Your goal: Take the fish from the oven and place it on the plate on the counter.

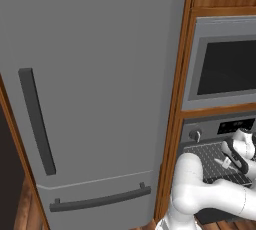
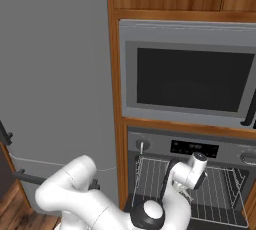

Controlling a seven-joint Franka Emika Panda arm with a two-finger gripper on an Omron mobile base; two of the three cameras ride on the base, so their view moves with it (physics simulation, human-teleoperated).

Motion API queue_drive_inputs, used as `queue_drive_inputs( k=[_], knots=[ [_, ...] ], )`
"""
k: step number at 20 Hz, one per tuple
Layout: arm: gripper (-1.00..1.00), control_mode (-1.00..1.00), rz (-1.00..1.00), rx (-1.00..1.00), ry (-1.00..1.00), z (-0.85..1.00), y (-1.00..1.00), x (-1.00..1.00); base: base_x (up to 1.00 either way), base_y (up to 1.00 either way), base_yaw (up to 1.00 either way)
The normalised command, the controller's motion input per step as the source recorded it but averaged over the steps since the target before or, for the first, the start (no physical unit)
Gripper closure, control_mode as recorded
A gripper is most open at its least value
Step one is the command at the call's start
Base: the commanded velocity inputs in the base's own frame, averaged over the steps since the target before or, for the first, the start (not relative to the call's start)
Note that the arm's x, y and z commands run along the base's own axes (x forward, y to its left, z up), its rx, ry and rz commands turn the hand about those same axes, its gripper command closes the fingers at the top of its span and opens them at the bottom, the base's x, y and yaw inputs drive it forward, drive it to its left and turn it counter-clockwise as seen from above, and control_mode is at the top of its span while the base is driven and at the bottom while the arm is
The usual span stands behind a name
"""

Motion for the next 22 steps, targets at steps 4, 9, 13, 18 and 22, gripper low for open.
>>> queue_drive_inputs(
  k=[4, 9, 13, 18, 22],
  knots=[
    [1.0, -1.0, 0.0, 0.0, 0.05, -1.0, 0.37, -0.53, 0.0, 0.0, 0.0],
    [1.0, -1.0, 0.0, 0.0, 0.05, -1.0, 0.24, -0.47, 0.0, 0.0, 0.0],
    [1.0, -1.0, 0.0, 0.01, 0.01, -0.98, 0.0, -0.71, 0.0, 0.0, 0.0],
    [1.0, -1.0, 0.0, 0.09, 0.0, -0.56, 0.0, -0.93, 0.0, 0.0, 0.0],
    [1.0, -1.0, 0.0, 0.16, 0.0, -0.04, 0.0, -1.0, 0.0, 0.0, 0.0]
  ],
)
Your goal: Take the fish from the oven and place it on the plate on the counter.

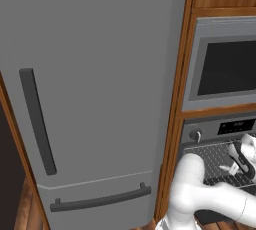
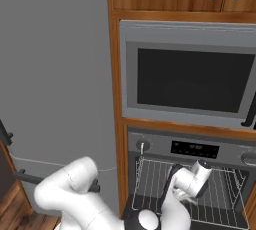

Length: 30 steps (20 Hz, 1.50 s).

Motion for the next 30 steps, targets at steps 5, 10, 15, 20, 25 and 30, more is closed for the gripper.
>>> queue_drive_inputs(
  k=[5, 10, 15, 20, 25, 30],
  knots=[
    [1.0, -1.0, 0.0, 0.05, 0.0, 0.16, 0.0, -1.0, 0.0, 0.0, 0.0],
    [1.0, -1.0, -0.03, -0.01, -0.01, 0.82, 0.16, -0.92, 0.0, 0.0, 0.0],
    [1.0, -1.0, -0.04, -0.04, -0.07, 1.0, 0.15, -0.74, 0.0, 0.0, 0.0],
    [1.0, -1.0, -0.04, 0.0, -0.13, 1.0, 0.06, -0.66, 0.0, 0.0, 0.0],
    [1.0, -1.0, 0.0, 0.0, -0.19, 1.0, 0.16, -0.53, 0.0, 0.0, 0.0],
    [1.0, -1.0, 0.0, 0.0, -0.14, 1.0, 0.3, -0.1, 0.0, 0.0, 0.0]
  ],
)
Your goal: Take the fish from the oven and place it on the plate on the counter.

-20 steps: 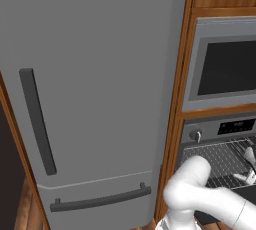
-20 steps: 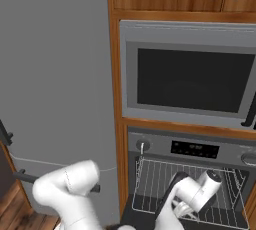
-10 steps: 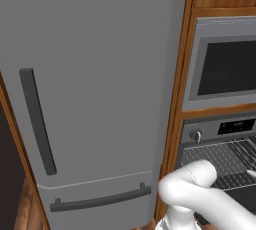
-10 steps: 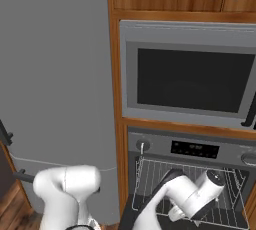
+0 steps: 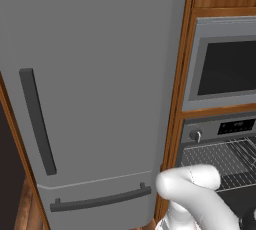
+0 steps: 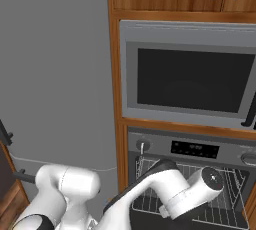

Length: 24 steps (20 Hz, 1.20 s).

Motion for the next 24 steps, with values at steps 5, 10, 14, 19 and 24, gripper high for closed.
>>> queue_drive_inputs(
  k=[5, 10, 14, 19, 24],
  knots=[
    [1.0, -1.0, 0.0, 0.0, -0.17, 1.0, 0.24, 0.0, 0.0, 0.0, 0.0],
    [1.0, -1.0, 0.0, 0.0, -0.14, 1.0, 0.21, -0.3, 0.0, 0.0, 0.0],
    [1.0, -1.0, 0.0, 0.01, -0.23, 1.0, 0.22, -0.41, 0.0, 0.0, 0.0],
    [1.0, -1.0, 0.01, 0.06, -0.19, 0.95, 0.37, -0.15, 0.0, 0.0, 0.0],
    [1.0, -1.0, 0.03, 0.14, -0.11, 0.93, 0.2, -0.18, 0.0, 0.0, 0.0]
  ],
)
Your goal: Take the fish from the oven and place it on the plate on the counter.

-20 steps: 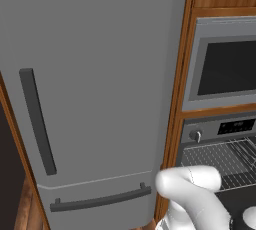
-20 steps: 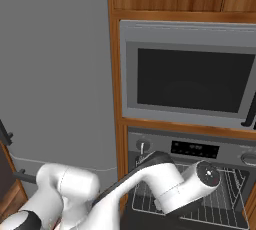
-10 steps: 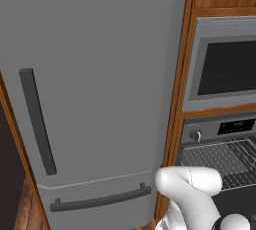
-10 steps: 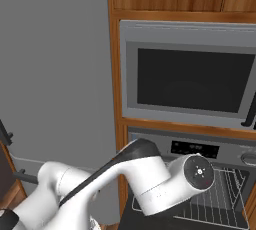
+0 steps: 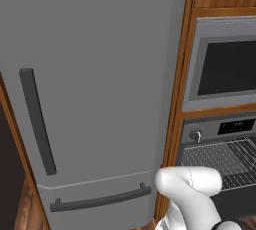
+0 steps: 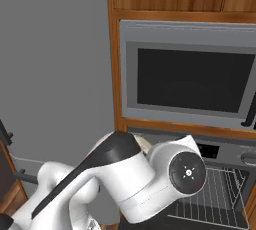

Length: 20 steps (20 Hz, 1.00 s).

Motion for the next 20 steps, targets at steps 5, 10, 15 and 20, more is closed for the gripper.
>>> queue_drive_inputs(
  k=[5, 10, 15, 20],
  knots=[
    [1.0, -1.0, 0.06, 0.16, -0.04, 0.84, 0.02, -0.6, 0.0, 0.0, 0.0],
    [1.0, -1.0, 0.09, 0.09, 0.0, 0.64, 0.23, -0.7, 0.0, 0.0, 0.0],
    [1.0, -1.0, 0.05, 0.03, -0.05, 0.72, 0.47, -0.29, 0.0, 0.0, 0.0],
    [1.0, -1.0, 0.0, 0.0, -0.2, 0.05, 0.62, 0.04, 0.0, 0.0, 0.0]
  ],
)
